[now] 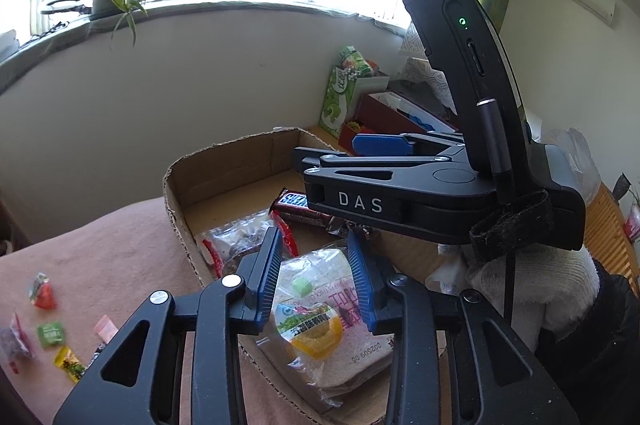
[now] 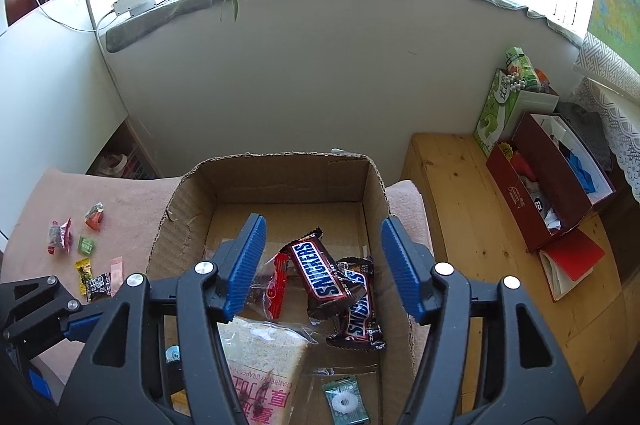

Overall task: Organize snacks
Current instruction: 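Release the Snickers bar into the box with the right tool while the left tool drops the green candy there, then move both tools back to the snacks and grasp the black-wrapped candy with the right tool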

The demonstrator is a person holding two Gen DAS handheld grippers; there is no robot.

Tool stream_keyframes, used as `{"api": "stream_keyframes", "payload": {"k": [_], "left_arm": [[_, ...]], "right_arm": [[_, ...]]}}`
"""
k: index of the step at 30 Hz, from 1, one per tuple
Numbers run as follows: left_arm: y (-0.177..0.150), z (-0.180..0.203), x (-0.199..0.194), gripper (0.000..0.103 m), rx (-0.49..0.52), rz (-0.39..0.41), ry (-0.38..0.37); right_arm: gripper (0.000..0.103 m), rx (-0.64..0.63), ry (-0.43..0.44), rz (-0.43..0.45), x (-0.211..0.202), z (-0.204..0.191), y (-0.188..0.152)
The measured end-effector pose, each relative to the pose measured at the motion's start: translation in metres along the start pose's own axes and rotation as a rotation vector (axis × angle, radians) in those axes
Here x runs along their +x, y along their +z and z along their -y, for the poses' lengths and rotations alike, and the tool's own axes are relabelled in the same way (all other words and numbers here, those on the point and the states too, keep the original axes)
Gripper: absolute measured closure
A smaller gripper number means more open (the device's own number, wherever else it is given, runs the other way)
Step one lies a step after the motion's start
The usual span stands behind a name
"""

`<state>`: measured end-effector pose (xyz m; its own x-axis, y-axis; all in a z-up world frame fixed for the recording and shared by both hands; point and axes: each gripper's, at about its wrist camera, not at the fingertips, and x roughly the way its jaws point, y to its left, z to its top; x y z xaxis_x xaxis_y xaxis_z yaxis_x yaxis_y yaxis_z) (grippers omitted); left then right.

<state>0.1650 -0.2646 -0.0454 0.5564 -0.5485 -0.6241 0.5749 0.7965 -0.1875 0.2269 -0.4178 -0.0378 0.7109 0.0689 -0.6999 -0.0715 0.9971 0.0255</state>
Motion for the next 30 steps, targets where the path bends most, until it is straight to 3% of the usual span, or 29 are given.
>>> {"api": "stream_keyframes", "payload": {"k": [6,8,10,20,30], "left_arm": [[-0.001,0.002,-0.013,0.07,0.009,0.011,0.003],[-0.002,0.003,-0.019,0.07,0.015,0.019,0.005],[-0.002,0.004,-0.025,0.07,0.018,0.027,0.006],[-0.012,-0.009,-0.057,0.07,0.0,0.057,0.027],[-0.032,-0.056,-0.09,0.07,-0.066,0.074,0.076]], "right_arm": [[0.031,0.005,-0.013,0.015,-0.011,-0.001,-0.001],[0.022,0.01,-0.015,0.02,-0.015,-0.002,-0.002],[0.019,0.009,-0.02,0.03,-0.02,-0.004,-0.004],[0.019,0.01,-0.013,0.055,-0.045,-0.021,-0.014],[0.019,0.003,0.04,0.083,-0.068,-0.053,-0.026]]}}
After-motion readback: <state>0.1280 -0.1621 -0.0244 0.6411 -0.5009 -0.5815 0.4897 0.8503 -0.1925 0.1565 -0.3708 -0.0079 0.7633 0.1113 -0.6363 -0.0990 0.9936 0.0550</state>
